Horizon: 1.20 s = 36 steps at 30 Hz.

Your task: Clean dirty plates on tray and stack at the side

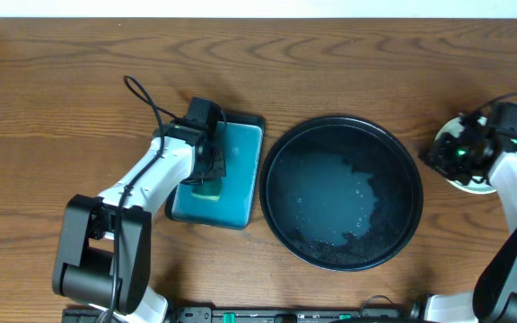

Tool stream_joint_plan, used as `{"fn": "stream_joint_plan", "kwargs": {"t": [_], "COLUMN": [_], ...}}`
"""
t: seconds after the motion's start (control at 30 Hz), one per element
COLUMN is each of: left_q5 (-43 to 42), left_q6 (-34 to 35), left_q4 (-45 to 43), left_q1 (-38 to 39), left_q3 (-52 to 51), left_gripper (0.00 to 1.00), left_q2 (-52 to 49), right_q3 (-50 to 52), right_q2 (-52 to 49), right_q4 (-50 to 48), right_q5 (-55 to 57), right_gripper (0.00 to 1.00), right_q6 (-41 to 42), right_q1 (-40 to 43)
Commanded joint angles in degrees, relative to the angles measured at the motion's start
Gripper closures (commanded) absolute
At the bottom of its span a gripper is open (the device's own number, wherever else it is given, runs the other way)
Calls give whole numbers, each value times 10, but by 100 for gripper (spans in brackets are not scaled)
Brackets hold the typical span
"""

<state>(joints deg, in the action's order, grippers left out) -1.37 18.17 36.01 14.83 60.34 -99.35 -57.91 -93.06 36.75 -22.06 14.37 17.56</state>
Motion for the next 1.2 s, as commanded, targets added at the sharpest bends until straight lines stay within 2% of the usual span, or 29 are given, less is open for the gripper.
{"fn": "stream_joint_plan", "kwargs": {"t": [0.0,0.13,0.27,0.43,0.57,0.73,0.8,0.83,0.93,1.1,1.17], "left_q5": [0,-114,-179,-144,-113,-113,-113,-112,-112,-108,-80], "left_q6": [5,-21,-49,-57,-57,-57,-57,-57,-57,-57,-56], "left_q4": [-7,-17,-18,-6,-7,-7,-8,-10,-17,-26,-45], "left_q1": [-18,-31,-32,-32,-33,-35,-35,-35,-35,-36,-38], "left_q3": [-4,-4,-4,-4,3,33,40,42,42,42,42], "left_gripper": [93,92,93,87,87,86,83,76,72,71,75], "left_q2": [-7,-7,-7,-7,-7,1,7,9,10,10,10], "right_q3": [-7,-7,-7,-7,-7,-7,-7,-7,-7,-7,-7], "right_q2": [-3,-3,-3,-3,-3,-3,-3,-3,-3,-3,-3], "right_q4": [3,5,6,7,7,8,8,8,8,7,8], "right_q5": [24,50,58,58,58,71,71,71,73,73,73], "right_gripper": [76,76,76,75,75,75,75,75,75,76,76], "right_q6": [-18,-18,-18,-18,-18,-18,-18,-18,-18,-18,-18], "right_q1": [-35,-70,-83,-84,-84,-84,-84,-84,-84,-84,-84]}}
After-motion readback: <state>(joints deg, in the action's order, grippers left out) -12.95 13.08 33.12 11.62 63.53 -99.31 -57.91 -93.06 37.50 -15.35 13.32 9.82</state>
